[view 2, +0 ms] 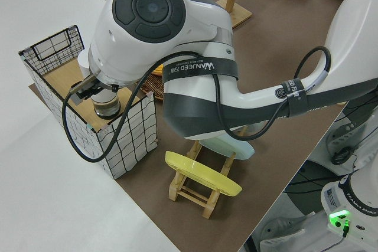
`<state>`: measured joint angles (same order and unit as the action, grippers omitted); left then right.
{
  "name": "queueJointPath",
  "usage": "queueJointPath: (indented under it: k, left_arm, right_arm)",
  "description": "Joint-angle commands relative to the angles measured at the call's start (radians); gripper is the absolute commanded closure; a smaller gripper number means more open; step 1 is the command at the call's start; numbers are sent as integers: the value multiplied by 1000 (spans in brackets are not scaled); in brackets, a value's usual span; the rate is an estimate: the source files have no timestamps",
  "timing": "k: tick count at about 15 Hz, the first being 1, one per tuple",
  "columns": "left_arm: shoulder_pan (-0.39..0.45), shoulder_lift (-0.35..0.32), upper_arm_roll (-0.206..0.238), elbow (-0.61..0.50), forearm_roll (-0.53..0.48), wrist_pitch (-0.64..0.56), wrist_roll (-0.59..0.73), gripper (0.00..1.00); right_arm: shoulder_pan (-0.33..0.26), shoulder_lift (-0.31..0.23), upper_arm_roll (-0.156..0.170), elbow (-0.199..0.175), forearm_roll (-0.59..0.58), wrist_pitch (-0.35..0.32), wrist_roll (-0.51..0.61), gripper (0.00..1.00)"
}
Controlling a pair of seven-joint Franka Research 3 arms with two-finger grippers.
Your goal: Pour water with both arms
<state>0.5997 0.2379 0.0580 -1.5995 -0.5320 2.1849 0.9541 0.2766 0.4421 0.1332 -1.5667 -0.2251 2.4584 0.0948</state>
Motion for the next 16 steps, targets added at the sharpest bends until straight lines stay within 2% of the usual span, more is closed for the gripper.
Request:
queueJointPath:
  k: [1,2,4,6,14,15,16]
  left_arm:
    - [2,-20,-18,-60,-28,70,32,0]
    - [0,-26,-23,-89,-46,110,31,0]
    - [-1,-26,-24,-109,-81,142,34,0]
    - [-1,-25,-24,-109,-106,142,34,0]
    - [-8,-17,-32,-109,-129,164,34,15]
    - [-8,-15,-33,-109,-129,164,35,15]
    - [-8,-15,-32,-109,-129,164,47,17]
  right_arm:
    - [12,18,-1,28,-20,19,-12,786]
    - [13,18,-1,30,-20,20,-10,899]
    - [22,20,-1,31,-22,20,-10,973]
    - [24,20,-1,31,-22,20,-9,1000]
    - [19,18,0,42,-16,13,-17,1000]
    - [19,18,0,42,-17,16,-17,934]
    - [19,18,0,43,-17,19,-15,606]
